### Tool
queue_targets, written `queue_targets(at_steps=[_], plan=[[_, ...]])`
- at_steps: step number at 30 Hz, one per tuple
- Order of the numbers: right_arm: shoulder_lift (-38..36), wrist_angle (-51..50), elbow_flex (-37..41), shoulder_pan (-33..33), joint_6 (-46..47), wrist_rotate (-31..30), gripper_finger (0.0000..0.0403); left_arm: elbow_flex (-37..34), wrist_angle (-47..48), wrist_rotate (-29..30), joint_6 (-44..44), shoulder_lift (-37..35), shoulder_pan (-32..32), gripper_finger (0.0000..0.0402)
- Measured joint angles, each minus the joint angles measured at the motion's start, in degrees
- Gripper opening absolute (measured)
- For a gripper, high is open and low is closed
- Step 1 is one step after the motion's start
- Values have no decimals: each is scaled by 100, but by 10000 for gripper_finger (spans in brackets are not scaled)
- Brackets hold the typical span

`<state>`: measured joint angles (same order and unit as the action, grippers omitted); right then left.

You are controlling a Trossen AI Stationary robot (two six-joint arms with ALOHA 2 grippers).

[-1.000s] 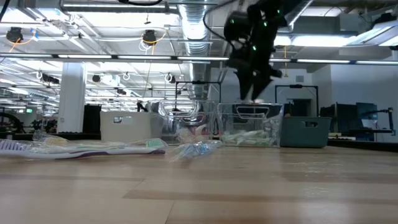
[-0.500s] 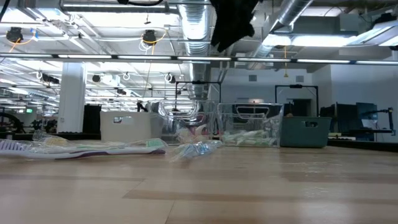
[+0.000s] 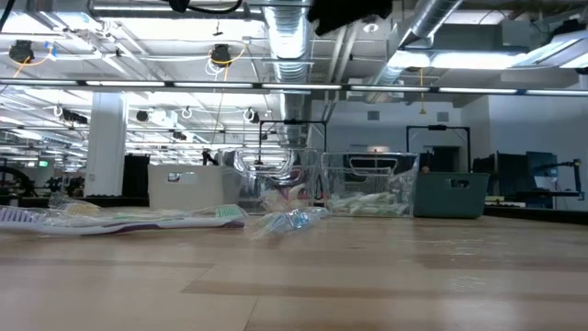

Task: Pick & Place Toothbrushes
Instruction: Put the green toothbrush into the right transparent bin

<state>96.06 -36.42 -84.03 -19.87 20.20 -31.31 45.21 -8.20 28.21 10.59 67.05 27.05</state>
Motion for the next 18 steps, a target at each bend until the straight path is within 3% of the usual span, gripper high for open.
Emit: queue_targets(at_steps=[5, 12, 18], plan=[[-479, 1897, 864, -265, -517, -408, 168, 2, -28, 1, 118, 263, -147, 320], [-1244, 4977, 2095, -438, -1327, -215, 173, 2, 160, -41, 781, 1073, -280, 320], [-1607, 6356, 2794, -864, -1951, -158, 171, -171, 957, 74, 1917, 1547, -64, 303]])
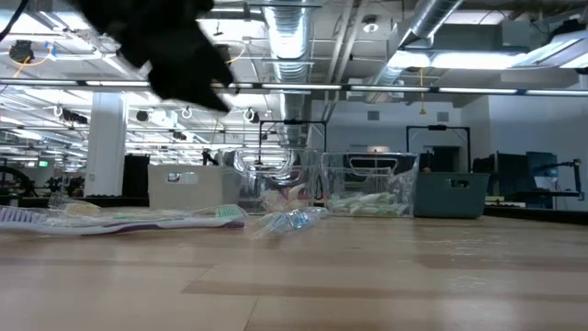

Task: Pick & Place Toothbrushes
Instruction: Put the green toothbrush into the right transparent bin

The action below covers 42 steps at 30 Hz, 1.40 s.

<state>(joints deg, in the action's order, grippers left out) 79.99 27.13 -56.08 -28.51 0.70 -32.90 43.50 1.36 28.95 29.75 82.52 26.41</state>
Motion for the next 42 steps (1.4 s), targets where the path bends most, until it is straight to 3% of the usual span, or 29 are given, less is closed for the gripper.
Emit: queue_targets(at_steps=[6, 15, 34, 42], plan=[[-193, 184, 128, -385, -434, 7, 169, -596, -6, 569, 865, 153, 243, 274], [-214, 293, 130, -528, -674, 1, 174, -1282, -94, 710, 1576, 281, 351, 243], [-210, 180, 128, -402, -673, -1, 173, -1302, -474, 565, 1781, 1140, 413, 202], [-205, -359, 128, -270, -151, -1, 176, -1304, -499, 563, 1915, 1146, 398, 112]])
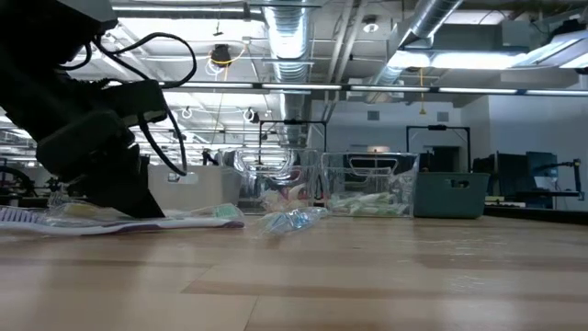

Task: Pick & Place Toothbrushes
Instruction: Put the green toothbrush into the right transparent bin

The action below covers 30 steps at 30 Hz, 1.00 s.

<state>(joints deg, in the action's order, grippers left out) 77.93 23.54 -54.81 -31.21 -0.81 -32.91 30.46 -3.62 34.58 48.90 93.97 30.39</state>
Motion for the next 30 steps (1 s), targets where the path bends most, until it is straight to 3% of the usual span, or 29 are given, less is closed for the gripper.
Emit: queue_targets(at_steps=[8, 12, 16, 21, 30], plan=[[0, -83, -1, 32, 101, -5, 173, -15, -78, -108, -29, -117, -4, 27], [0, -82, -2, 32, 88, -4, 176, -26, -86, -235, -215, -441, 13, 31], [0, -82, -2, 32, 87, -4, 175, -24, -127, 49, -365, -831, 7, 43], [0, -82, -4, 32, 87, -4, 171, -20, -213, 227, -749, -1295, 11, 27], [0, -80, -4, 32, 86, -4, 170, -17, -1043, 416, -1512, -1646, 7, 32]])
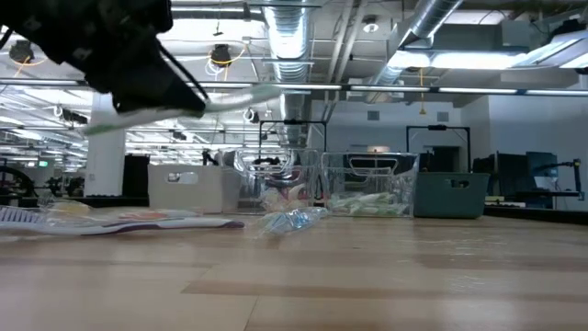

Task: Pick & Place Toothbrushes
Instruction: Put the green toothbrush into the right transparent bin

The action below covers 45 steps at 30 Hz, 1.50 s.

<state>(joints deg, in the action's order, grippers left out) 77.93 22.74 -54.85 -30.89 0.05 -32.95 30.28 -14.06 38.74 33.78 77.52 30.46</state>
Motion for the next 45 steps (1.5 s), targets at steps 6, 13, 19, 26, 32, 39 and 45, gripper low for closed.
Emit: queue_targets(at_steps=[6, 13, 19, 26, 32, 39, 45], plan=[[0, 0, 0, 0, 1, 0, 172, 2, -686, 13, -482, 0, 0, 28], [0, 0, 0, 0, -1, 0, 172, 2, -1764, 27, -1195, 0, 0, 28], [2, 0, 0, 0, -1, 0, 171, 4, -2568, -18, -1755, 0, -51, 28], [2, 2, 0, 40, -1, 2, 176, 7, -3302, -642, -2038, 0, -269, 28], [2, 0, 0, 70, -1, 2, 175, 7, -3912, -1069, -2296, 0, -396, 28], [4, 2, 0, 70, -1, 2, 178, 7, -4456, -1613, -2452, 0, -561, 28], [7, 0, 0, 70, -1, 2, 176, 9, -4946, -2466, -2434, 0, -860, 28]])
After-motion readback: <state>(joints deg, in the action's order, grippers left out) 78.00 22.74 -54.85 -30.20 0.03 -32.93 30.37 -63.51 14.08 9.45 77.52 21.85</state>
